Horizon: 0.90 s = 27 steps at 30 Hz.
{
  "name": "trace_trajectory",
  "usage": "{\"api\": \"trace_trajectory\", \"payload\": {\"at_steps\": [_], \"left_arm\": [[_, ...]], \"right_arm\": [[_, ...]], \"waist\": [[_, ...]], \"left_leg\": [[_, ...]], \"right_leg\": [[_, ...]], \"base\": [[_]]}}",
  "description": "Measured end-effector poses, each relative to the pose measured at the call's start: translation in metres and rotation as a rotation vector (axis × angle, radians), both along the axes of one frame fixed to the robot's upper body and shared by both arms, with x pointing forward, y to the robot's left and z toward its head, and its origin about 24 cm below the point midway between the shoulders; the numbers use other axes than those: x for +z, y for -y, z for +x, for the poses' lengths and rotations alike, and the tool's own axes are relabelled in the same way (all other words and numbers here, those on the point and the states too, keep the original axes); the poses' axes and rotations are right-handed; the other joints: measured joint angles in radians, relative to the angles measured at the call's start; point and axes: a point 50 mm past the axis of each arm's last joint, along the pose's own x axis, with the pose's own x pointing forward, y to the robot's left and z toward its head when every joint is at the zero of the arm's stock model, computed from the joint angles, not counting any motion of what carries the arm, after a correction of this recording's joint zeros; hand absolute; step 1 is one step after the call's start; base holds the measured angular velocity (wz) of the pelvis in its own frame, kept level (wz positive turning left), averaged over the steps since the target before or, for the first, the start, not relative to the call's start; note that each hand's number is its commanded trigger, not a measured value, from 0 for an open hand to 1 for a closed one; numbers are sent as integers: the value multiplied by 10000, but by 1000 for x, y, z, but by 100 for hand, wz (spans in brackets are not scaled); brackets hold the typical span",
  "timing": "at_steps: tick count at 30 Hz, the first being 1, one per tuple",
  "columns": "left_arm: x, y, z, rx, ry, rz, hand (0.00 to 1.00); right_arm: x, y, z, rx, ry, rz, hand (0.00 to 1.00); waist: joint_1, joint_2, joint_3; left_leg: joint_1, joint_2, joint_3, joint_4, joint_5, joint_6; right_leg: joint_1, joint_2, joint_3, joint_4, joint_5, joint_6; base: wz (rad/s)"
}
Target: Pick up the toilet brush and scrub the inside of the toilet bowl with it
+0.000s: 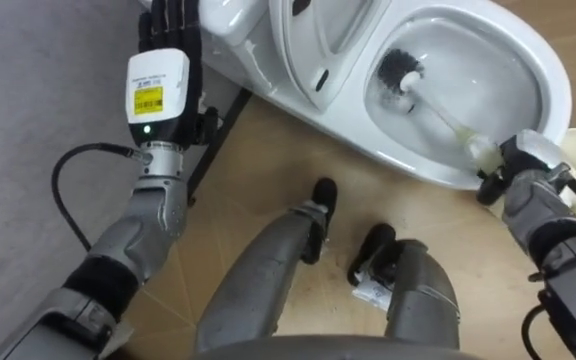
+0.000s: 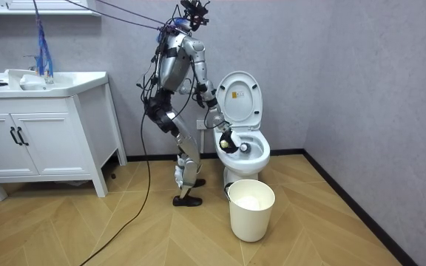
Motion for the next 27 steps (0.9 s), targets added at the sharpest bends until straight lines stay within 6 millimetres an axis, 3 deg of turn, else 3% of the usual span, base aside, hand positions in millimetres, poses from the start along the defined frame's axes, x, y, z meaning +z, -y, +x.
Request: {"api": "trace_trajectory", "payload": {"at_steps": [7, 12, 17, 19, 22, 24, 27], "left_arm": [[-6, -4, -6, 304, -413, -712, 0], [-4, -10, -6, 254, -274, -779, 0], [2, -17, -7, 233, 82, -645, 0], [4, -18, -7, 184, 247, -614, 0], [10, -21, -8, 126, 462, -500, 0], [11, -23, -7, 85, 517, -252, 0], [10, -23, -4, 121, 390, -185, 0]], "right_arm": [[-3, -11, 1, 1146, -459, -786, 100], [9, 4, 5, 1303, -182, -1360, 100], [27, 23, 15, 380, 771, -647, 100], [43, 39, 21, -512, 1470, -349, 100], [62, 56, 27, -736, 1802, -799, 100], [63, 56, 27, -556, 1753, -934, 100], [62, 46, 32, 176, 1587, -1375, 100]], "waist": [[69, 58, -19], [124, 46, -2], [59, -351, 100], [-35, -523, 170], [-176, -802, 152], [-231, -923, 156], [-255, -910, 158]], "left_leg": [[370, 274, -40, -305, -1, -186], [347, 323, -25, -352, -21, -293], [84, 234, 46, -401, 26, -331], [18, 111, 22, -310, 27, -324], [-139, 64, -15, -137, 36, -315], [-115, 65, -62, -79, 42, -306], [-10, 72, -112, 15, 38, -305]], "right_leg": [[523, 396, -101, -655, 238, -228], [494, 385, -155, -632, 174, -371], [54, 228, -74, -308, 26, -433], [-55, 58, -65, -36, -92, -429], [-155, -23, -126, 108, -179, -422], [-63, -10, -187, 85, -181, -417], [98, -4, -227, 51, -169, -369]], "base": [[-6], [5], [5], [13], [9], [7], [-4]]}}
